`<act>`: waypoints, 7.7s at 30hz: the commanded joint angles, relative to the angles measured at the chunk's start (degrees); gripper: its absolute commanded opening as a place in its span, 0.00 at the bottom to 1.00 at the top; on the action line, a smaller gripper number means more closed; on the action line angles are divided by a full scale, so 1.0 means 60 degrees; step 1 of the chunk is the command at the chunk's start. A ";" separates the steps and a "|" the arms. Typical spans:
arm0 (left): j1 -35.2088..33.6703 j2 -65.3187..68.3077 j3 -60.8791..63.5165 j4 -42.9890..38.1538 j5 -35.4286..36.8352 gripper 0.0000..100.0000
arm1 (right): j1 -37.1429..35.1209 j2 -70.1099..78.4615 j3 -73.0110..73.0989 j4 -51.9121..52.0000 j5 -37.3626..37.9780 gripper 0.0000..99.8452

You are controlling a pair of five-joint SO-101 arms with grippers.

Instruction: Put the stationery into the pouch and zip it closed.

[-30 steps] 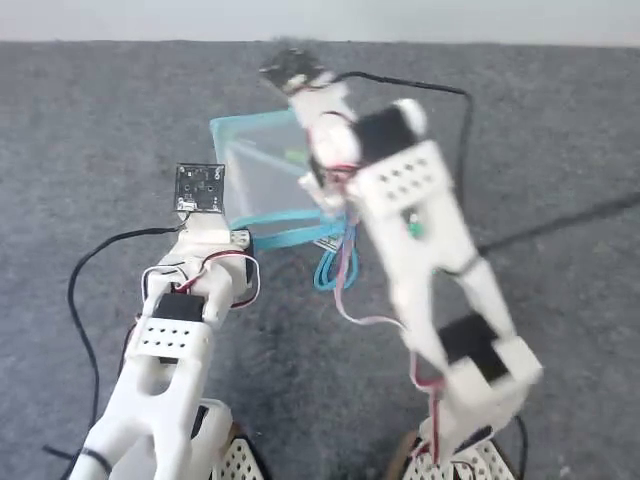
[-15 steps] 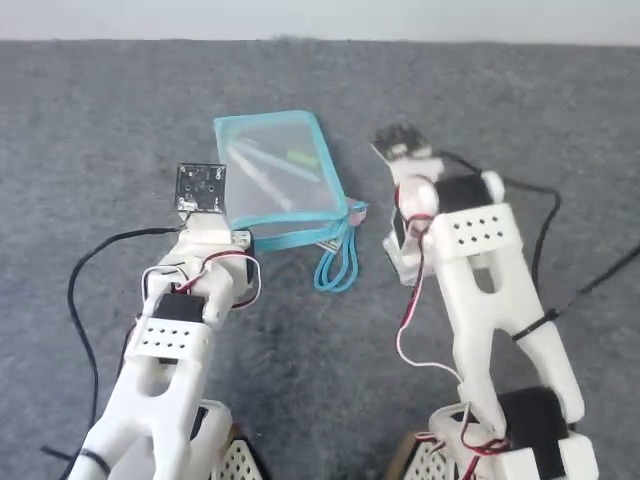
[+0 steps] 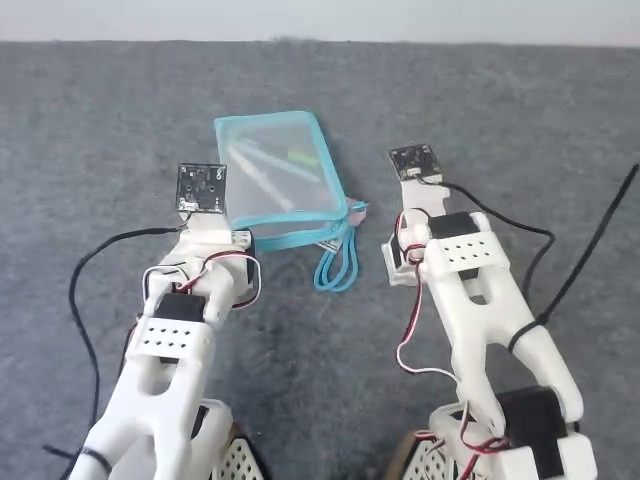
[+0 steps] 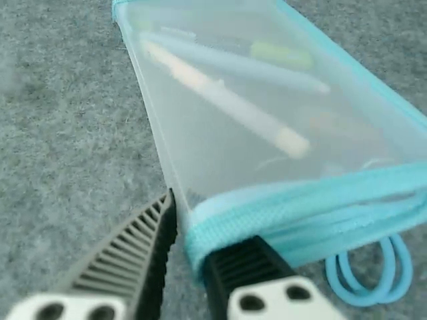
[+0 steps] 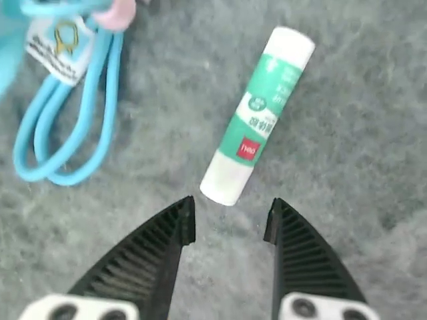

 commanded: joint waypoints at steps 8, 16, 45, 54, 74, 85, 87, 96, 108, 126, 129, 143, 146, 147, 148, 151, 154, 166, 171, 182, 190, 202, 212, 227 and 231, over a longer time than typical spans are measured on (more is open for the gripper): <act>0.0147 -0.0205 -0.0066 -0.0161 -0.0103 0.01 | 0.0007 0.1062 -0.0293 -0.0784 -0.0278 0.18; 0.0147 -0.0205 -0.0066 -0.0161 -0.0103 0.01 | 0.0022 0.2718 -0.1143 -0.0784 -0.0293 0.18; 0.0147 -0.0205 -0.0051 -0.0161 -0.0103 0.01 | 0.1458 0.2396 -0.1582 0.0359 0.0410 0.01; 0.0161 -0.0190 -0.0051 -0.0176 -0.0103 0.01 | 0.0593 -0.3187 -0.1568 0.3275 0.2623 0.01; 0.0176 -0.0190 -0.0037 -0.0176 -0.0103 0.01 | -0.3582 0.0989 -0.5451 0.5414 0.3311 0.01; 0.0234 -0.0190 -0.0037 -0.0161 -0.0103 0.01 | -0.3568 0.4535 -0.9538 0.5883 0.2418 0.01; 0.0234 -0.0190 -0.0037 -0.0147 -0.0103 0.01 | -0.3568 0.5048 -1.0139 0.5883 0.2286 0.01; 0.0249 -0.0190 -0.0037 -0.0132 -0.0103 0.01 | -0.3582 0.6777 -1.2674 0.5883 0.1216 0.02; 0.0161 -0.0161 -0.0022 -0.0132 -0.0103 0.01 | -0.3026 0.6557 -1.4755 0.6689 0.1084 0.19; -0.0908 -0.0205 -0.0154 -0.0220 -0.0044 0.01 | -0.1238 0.1883 -0.8586 0.5795 0.2432 0.17; -0.1480 -0.0205 -0.0227 -0.0293 -0.0044 0.01 | -0.1077 0.1678 -0.6828 0.4579 0.2681 0.17; -0.3531 -0.0190 -0.0901 -0.0264 -0.0015 0.01 | -0.1238 0.3348 -0.5143 0.0623 0.4674 0.17; -0.3531 -0.0190 -0.0916 -0.0278 -0.0015 0.01 | -0.1604 0.3773 -0.5143 0.0125 0.4952 0.17; -0.3531 -0.0190 -0.0916 -0.0278 -0.0015 0.01 | -0.1736 0.3905 -0.5143 -0.0066 0.5040 0.17; -0.3516 -0.0176 -0.0916 -0.0278 -0.0015 0.01 | -0.1839 0.4022 -0.5143 -0.0242 0.5099 0.17; -0.3355 -0.0147 -0.0901 -0.0264 -0.0029 0.01 | -0.2029 0.4330 -0.5172 -0.0667 0.5275 0.17; -0.3165 -0.0190 -0.0799 -0.0264 -0.0029 0.01 | -0.2059 0.4769 -0.5597 -0.0623 0.5348 0.17; -0.3062 -0.0190 -0.0755 -0.0264 -0.0059 0.01 | -0.1355 0.7070 -0.7897 -0.0388 0.5275 0.17; -0.2886 -0.0161 -0.0755 -0.0293 -0.0073 0.01 | -0.1531 0.6601 -0.7956 0.0755 0.5348 0.17; -0.2711 -0.0161 -0.0755 -0.0264 -0.0073 0.01 | -0.1502 0.5516 -0.8015 -0.1033 0.3033 0.19; -0.2711 -0.0147 -0.0740 -0.0264 -0.0073 0.01 | -0.1502 0.7231 -0.8059 -0.3568 0.1158 0.25; -0.2696 -0.0176 -0.0637 -0.0278 -0.0073 0.01 | -0.1106 0.7260 -0.8059 -0.0681 0.1245 0.18; -0.2696 -0.0147 -0.0652 -0.0293 -0.0088 0.01 | -0.0212 0.6000 -0.8000 0.3656 0.2300 0.18; -0.2696 -0.0161 -0.0652 -0.0278 -0.0088 0.01 | -0.1707 0.5297 -0.8000 0.2762 0.4220 0.18; -0.2696 -0.0176 -0.0652 -0.0278 -0.0088 0.01 | -0.1707 0.6176 -0.8059 0.2747 0.4264 0.18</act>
